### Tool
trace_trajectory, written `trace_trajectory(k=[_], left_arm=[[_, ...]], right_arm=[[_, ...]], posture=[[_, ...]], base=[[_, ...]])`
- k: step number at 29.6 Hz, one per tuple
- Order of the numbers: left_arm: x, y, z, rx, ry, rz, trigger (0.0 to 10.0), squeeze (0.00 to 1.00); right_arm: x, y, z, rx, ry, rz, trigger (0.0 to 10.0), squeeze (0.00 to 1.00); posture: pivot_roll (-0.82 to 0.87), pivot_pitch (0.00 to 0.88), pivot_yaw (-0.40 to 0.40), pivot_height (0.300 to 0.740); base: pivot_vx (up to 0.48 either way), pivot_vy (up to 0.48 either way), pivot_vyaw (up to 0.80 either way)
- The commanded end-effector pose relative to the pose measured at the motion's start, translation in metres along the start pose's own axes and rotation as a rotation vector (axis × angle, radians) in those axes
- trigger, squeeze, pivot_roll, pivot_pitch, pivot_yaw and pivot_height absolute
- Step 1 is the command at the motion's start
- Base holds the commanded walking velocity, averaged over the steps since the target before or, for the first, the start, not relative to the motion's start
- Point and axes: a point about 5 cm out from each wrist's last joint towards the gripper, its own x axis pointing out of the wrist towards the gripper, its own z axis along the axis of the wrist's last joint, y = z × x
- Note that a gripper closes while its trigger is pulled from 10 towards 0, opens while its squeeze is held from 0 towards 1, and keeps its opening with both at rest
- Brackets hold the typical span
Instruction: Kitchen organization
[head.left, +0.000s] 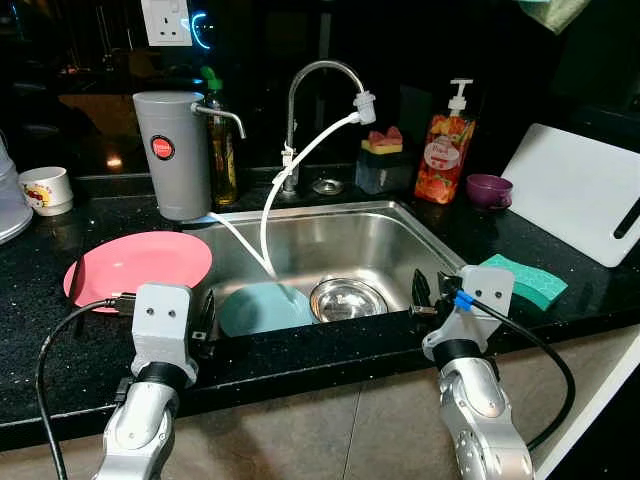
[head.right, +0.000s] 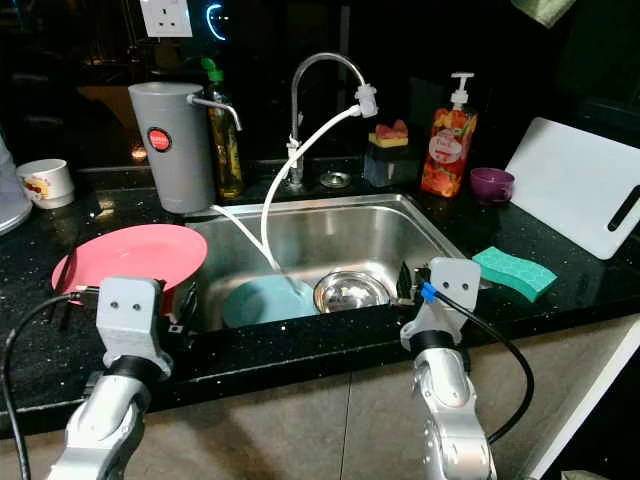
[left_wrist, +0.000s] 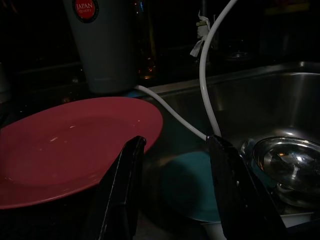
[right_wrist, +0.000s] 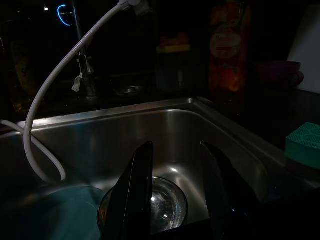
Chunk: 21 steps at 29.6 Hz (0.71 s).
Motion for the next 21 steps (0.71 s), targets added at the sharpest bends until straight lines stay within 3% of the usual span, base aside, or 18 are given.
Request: trace_trajectory(k=[1,21], left_arm=[[0.0010,0.0010,-0.0012,0.014,0.001,-0.004,10.0,0.00],[0.0012,0.0006,-0.0019,0.015,0.001,-0.004,10.0,0.00]], right_arm=[[-0.0011,-0.0004,-0.0023,0.007,0.005,-0.006,10.0,0.00],[0.0000,0.0003,-0.0020,0.005,0.004,0.000,10.0,0.00]], posture=[[0.11,0.029,-0.037,0.740],[0.11,0.020,-0.040,0.740]], base=[[0.000,0.000,0.00],[0.000,0.000,0.00]])
